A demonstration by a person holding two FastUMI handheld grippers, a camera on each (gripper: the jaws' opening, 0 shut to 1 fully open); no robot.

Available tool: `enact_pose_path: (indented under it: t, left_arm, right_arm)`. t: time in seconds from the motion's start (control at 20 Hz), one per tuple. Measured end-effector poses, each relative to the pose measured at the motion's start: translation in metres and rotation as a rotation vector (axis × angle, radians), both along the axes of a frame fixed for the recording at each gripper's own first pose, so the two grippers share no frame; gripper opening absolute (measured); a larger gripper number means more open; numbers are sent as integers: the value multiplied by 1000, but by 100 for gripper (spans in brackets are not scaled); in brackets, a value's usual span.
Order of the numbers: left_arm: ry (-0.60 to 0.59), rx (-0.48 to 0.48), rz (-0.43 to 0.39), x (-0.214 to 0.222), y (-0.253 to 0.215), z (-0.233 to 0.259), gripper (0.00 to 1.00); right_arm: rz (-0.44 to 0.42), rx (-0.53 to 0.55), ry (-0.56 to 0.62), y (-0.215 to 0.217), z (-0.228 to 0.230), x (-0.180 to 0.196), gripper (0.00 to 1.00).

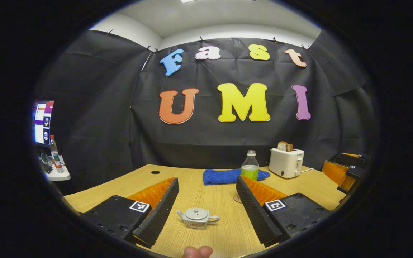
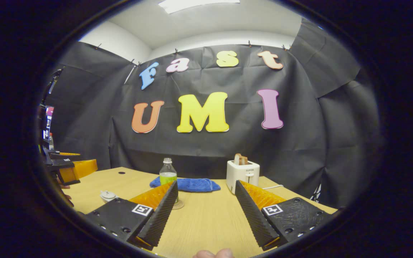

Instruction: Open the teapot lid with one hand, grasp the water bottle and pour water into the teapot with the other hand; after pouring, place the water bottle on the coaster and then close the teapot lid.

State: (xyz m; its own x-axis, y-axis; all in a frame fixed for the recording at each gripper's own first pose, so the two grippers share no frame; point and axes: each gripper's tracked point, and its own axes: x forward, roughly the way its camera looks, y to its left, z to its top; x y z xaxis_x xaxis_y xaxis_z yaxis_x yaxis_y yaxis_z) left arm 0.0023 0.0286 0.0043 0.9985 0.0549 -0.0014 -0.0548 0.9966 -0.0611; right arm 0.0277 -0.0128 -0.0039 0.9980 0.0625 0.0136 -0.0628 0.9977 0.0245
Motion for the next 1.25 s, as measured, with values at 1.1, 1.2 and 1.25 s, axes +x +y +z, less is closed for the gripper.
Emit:
enact_pose_path:
  t: [1.1,1.2,1.25]
  left_arm:
    - [8,-9,-34,-31,-7,6,100]
    - [7,-2,-40,-30,-9,6,100]
    - [6,1,-43,-30,-10,6,100]
  right_arm:
    - [-30,-53,30,25,2,-31,95]
    - [-34,-41,27,27,4,-31,95]
    - [-35,-38,32,27,3,-31,95]
